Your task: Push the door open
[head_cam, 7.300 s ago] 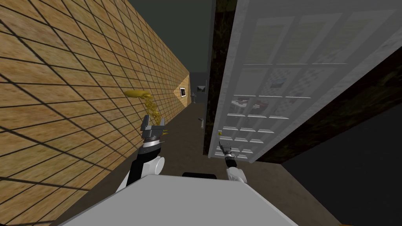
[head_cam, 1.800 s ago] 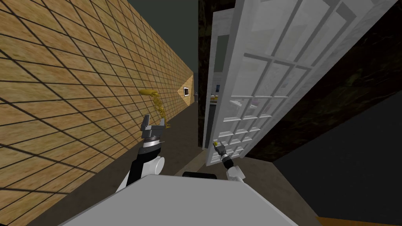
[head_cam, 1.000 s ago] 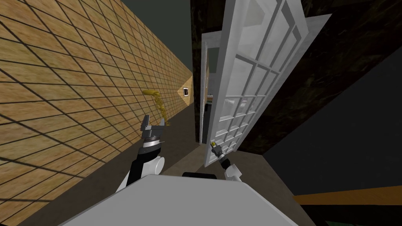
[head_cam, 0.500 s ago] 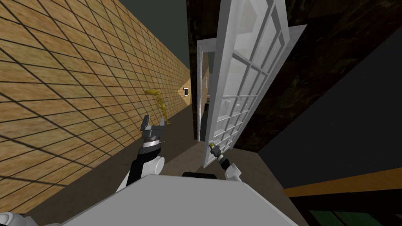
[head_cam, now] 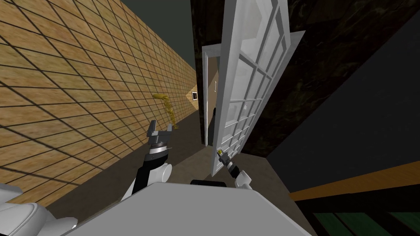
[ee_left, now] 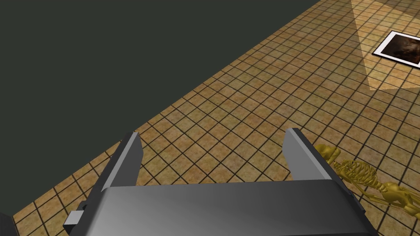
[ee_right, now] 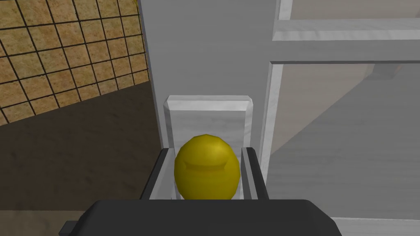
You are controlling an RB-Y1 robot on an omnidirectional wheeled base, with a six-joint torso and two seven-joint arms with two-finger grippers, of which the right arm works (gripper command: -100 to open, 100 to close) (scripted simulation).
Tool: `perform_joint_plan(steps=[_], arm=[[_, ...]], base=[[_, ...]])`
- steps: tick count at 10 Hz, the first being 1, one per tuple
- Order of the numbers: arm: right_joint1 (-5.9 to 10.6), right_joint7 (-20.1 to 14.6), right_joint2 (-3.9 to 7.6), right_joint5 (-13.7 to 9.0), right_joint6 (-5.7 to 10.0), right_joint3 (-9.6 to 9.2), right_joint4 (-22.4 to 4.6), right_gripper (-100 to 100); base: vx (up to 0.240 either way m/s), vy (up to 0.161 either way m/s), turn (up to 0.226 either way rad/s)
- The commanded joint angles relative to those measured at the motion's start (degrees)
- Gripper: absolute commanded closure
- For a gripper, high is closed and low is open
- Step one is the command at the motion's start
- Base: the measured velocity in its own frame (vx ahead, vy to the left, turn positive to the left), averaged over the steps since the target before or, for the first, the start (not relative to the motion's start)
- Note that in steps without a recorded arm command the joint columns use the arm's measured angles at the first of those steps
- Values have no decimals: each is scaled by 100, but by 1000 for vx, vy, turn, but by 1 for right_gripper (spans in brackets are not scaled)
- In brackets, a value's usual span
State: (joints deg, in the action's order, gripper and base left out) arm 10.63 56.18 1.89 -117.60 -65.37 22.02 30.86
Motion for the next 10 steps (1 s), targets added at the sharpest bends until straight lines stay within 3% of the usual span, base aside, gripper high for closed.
perform_joint_plan(steps=[1, 5, 8, 9, 10], arm=[[12, -31, 72, 57, -81, -44, -28, 100], [14, -143, 103, 230, -275, -200, -40, 100], [16, -226, 37, 359, -418, -316, -49, 100], [-21, -232, 28, 357, -366, -321, -5, 100], [-33, -275, 88, 424, -456, -395, -11, 100]], base=[[-80, -151, 36], [-116, -174, 32], [-96, -168, 28], [-49, -75, 27], [-59, -101, 48]])
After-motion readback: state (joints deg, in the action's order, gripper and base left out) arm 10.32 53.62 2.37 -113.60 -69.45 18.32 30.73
